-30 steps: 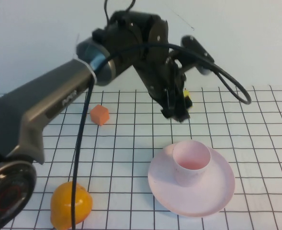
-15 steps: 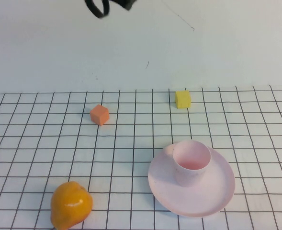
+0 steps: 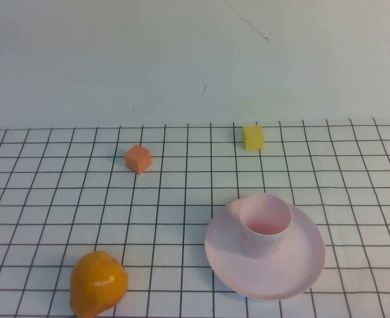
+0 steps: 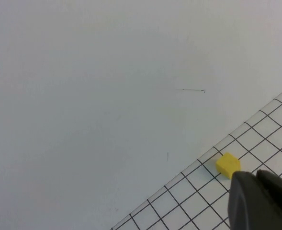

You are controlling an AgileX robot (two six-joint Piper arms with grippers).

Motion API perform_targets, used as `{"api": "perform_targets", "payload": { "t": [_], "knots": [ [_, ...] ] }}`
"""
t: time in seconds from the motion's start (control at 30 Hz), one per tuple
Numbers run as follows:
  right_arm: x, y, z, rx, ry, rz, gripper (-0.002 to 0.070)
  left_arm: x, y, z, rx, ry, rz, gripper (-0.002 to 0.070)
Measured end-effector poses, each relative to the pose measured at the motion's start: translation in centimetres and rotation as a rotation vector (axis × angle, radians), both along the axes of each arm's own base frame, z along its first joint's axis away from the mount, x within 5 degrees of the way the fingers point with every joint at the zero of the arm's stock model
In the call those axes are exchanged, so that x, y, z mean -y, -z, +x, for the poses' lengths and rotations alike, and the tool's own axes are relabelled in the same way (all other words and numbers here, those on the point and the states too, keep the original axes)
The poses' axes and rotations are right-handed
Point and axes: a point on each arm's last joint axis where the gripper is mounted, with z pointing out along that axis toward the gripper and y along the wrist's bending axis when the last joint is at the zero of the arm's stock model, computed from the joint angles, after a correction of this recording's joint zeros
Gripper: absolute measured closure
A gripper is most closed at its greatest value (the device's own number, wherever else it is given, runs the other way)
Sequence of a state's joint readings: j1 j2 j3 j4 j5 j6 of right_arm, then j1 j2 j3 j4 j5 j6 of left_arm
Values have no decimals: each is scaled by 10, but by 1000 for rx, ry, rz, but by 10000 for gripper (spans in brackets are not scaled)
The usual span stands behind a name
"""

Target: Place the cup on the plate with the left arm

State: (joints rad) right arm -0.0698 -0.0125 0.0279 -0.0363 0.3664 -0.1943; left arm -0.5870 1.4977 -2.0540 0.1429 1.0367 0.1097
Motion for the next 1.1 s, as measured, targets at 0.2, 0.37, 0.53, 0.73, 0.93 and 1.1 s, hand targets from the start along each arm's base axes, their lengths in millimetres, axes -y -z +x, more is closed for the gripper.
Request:
{"api": "perform_targets", "payload": {
  "t": [0.2,0.37,0.53,0.73,0.93,1.1],
  "knots": [
    [0,0,0,0,0,0,678,-4,10,-1,-120,-40,7,676],
    [0,0,0,0,0,0,678,-26,20,-13,-243,-193,-4,676],
    [0,0,0,0,0,0,678,-49,30,-36,-155,-282,-67,676],
    [0,0,0,0,0,0,678,-80,52,-74,102,-252,-253,676],
    [0,0,0,0,0,0,678,-117,117,-109,301,-308,-452,676],
    [0,0,0,0,0,0,678,-141,193,-144,304,-448,-591,676]
  ]
}}
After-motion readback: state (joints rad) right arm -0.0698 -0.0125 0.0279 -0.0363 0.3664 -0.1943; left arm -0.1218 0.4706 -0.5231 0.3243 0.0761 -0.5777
